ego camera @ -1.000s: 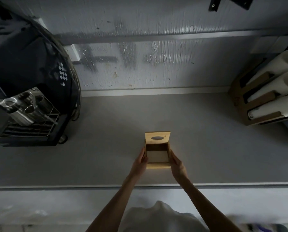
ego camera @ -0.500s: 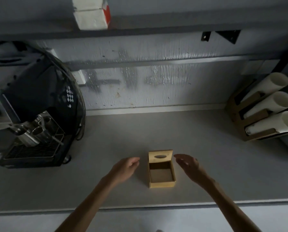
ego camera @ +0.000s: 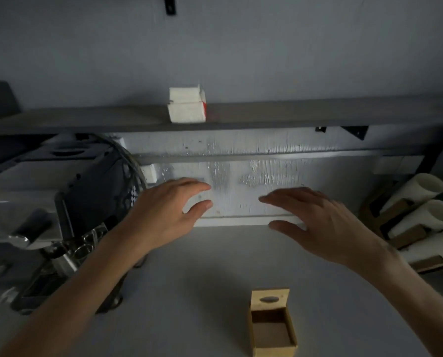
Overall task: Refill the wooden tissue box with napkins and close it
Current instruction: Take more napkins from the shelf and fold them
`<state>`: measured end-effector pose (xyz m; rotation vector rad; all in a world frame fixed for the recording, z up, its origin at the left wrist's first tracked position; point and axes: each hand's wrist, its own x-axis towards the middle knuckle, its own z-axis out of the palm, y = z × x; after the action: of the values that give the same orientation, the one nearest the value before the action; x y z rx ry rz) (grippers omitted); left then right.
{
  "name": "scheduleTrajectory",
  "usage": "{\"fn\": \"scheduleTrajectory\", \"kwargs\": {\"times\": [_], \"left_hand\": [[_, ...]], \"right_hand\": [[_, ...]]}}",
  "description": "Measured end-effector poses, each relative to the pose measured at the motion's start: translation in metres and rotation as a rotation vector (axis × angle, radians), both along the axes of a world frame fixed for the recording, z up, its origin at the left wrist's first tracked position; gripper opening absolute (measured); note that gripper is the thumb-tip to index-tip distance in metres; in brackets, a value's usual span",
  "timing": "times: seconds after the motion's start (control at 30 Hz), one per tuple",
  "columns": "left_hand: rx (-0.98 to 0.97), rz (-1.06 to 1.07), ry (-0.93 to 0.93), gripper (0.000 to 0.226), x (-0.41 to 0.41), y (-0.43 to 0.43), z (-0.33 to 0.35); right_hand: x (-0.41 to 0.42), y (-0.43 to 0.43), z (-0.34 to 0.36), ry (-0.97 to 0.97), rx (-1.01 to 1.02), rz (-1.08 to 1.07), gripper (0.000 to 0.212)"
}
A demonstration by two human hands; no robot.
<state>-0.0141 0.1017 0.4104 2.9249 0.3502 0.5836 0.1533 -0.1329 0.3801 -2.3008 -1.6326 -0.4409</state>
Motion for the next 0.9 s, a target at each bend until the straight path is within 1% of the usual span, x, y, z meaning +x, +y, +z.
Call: {"fn": "scheduleTrajectory", "kwargs": {"times": [0.13, 0.2, 0.3, 0.63, 0.9], "left_hand": [[0.129, 0.076, -0.07, 0.049, -0.018, 0.005, 0.043], [0.169, 0.117, -0.085, 0.051, -0.025, 0.008, 0.054], [0.211, 0.163, -0.096, 0.049, -0.034, 0.011, 0.061], [0.207, 0.165, -0.116, 0.043, -0.049, 0.018, 0.057], [0.193, 0.123, -0.158, 0.037, -0.044, 0.028, 0.061]], "right_hand": [[-0.011, 0.019, 0.031, -0.144, -0.027, -0.072, 0.068], [-0.014, 0.028, 0.038, -0.185, -0.02, -0.104, 0.07], [-0.024, 0.037, 0.043, -0.23, 0.009, -0.125, 0.07], [-0.037, 0.042, 0.04, -0.228, 0.067, -0.137, 0.066], [-0.036, 0.049, 0.046, -0.268, 0.102, -0.148, 0.064]]}}
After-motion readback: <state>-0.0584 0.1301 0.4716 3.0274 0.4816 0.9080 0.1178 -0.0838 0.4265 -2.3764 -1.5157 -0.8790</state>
